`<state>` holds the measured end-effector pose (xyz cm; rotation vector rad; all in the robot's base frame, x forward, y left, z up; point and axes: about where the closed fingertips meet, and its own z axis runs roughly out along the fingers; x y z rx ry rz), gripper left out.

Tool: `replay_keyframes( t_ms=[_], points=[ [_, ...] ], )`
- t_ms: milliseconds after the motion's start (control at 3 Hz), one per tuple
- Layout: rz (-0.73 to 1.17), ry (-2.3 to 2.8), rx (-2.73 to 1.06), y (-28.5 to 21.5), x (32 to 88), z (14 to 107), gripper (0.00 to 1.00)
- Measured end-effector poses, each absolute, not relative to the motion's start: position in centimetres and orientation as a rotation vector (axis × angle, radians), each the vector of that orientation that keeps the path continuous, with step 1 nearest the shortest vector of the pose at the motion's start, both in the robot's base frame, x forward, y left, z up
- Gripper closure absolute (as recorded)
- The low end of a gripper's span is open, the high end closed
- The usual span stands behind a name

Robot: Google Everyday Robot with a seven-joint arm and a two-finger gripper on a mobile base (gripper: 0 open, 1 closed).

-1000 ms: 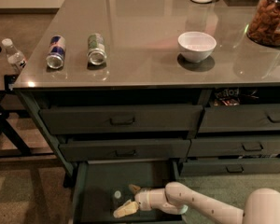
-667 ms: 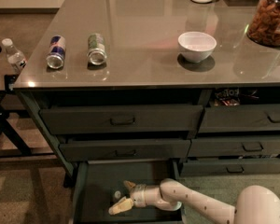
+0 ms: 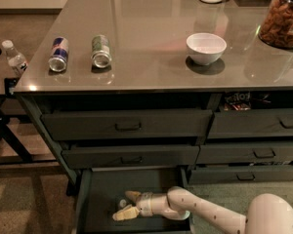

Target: Pick water bottle from bottom drawer and place on counter

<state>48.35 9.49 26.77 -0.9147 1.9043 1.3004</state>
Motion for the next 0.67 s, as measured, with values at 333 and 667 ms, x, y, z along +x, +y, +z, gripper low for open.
replay_keyframes(
  t_ms=[333,667],
  points=[
    [1.301,1.904,-0.915,9.49,48.35,26.77,0.42],
    [1.301,1.904,-0.915,9.49,48.35,26.77,0.65]
  ],
)
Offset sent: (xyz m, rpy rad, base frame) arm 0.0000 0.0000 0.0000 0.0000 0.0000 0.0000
